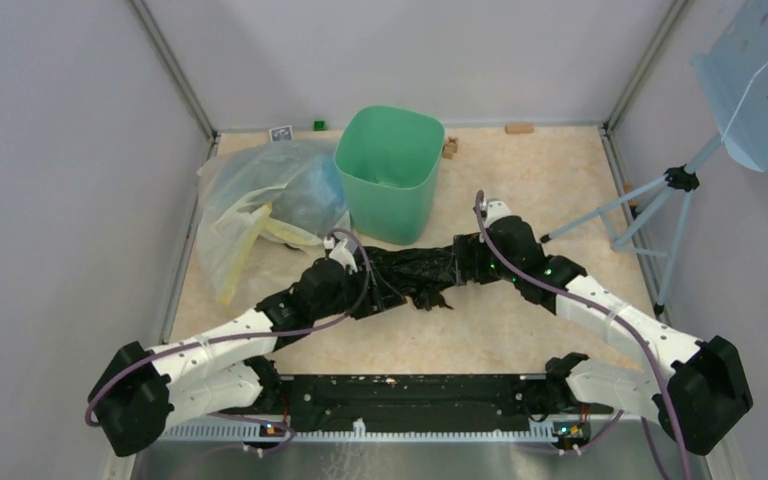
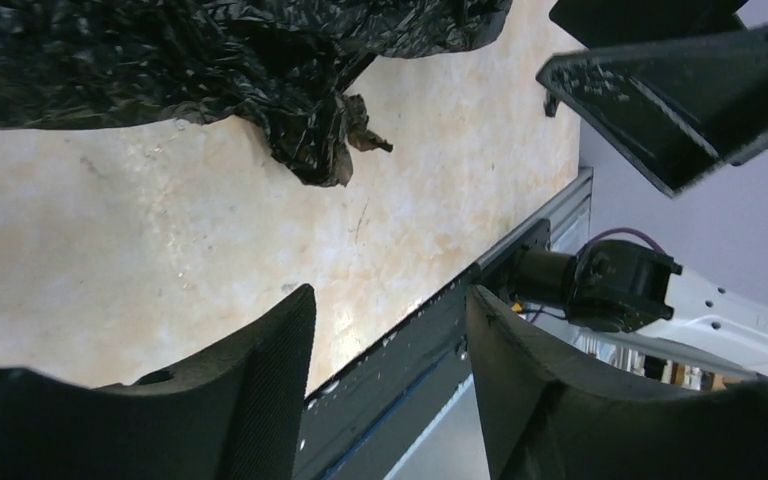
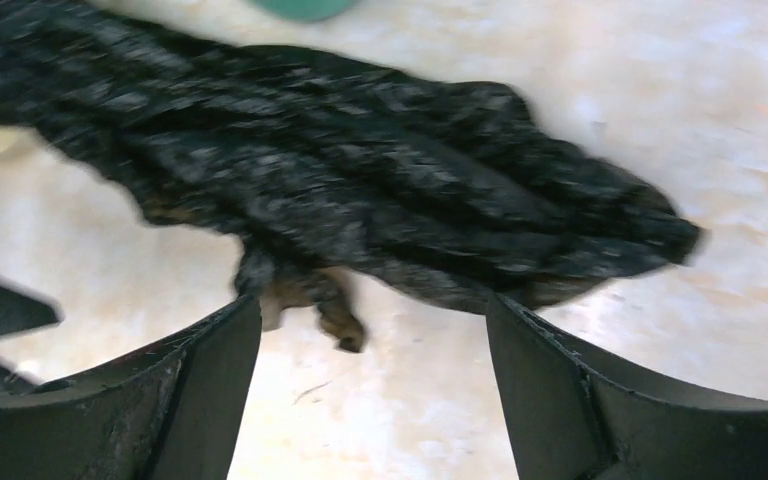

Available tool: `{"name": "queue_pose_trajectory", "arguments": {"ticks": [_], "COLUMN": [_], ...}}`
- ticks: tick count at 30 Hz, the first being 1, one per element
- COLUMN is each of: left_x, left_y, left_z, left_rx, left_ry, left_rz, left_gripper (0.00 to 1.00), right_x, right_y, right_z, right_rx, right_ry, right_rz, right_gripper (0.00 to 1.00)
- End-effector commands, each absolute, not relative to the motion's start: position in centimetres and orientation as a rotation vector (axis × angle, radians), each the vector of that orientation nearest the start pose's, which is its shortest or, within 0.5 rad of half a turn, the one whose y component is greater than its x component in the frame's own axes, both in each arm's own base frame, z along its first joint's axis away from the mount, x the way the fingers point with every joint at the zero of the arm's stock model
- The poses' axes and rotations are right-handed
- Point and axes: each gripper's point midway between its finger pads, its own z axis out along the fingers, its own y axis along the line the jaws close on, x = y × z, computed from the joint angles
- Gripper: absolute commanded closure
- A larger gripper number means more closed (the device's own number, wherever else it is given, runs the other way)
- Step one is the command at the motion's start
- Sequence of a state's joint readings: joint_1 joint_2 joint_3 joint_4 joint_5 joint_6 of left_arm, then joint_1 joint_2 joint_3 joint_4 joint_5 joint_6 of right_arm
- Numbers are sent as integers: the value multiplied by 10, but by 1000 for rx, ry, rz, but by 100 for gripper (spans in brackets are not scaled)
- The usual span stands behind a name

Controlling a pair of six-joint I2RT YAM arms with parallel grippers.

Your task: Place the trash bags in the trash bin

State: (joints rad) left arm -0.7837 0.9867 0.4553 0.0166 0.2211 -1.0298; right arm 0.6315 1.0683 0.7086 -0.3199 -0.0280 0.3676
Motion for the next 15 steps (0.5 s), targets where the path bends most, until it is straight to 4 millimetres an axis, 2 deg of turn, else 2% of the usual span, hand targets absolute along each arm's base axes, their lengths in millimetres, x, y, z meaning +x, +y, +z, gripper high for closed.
{"name": "queue_pose_trajectory", "arguments": {"ticks": [1,3,6,8,15], "left_x": [196,198,201,204,220], "left_y": [-287,-290,-293,-295,-298], "left_z": [147,140,129,123,102], "left_rx": [-332,-377,-449,-504,-663], "left_ry": [2138,2128,2130,2125,2121], "left_rz": [-1234,-1198,-1139,-1106,-992], "left_gripper": [37,36,46,49,48], "right_x": [276,280,284,288,292], "right_y": [146,135,117,109,111], "right_z": [154,154,150,149,143], "right_rx": [-73,16,172,273,555], "right_ry": [2208,2211,2206,2190,2147], "right_rz": [285,348,404,432,591], "right_gripper": [17,18,21,23,23]}}
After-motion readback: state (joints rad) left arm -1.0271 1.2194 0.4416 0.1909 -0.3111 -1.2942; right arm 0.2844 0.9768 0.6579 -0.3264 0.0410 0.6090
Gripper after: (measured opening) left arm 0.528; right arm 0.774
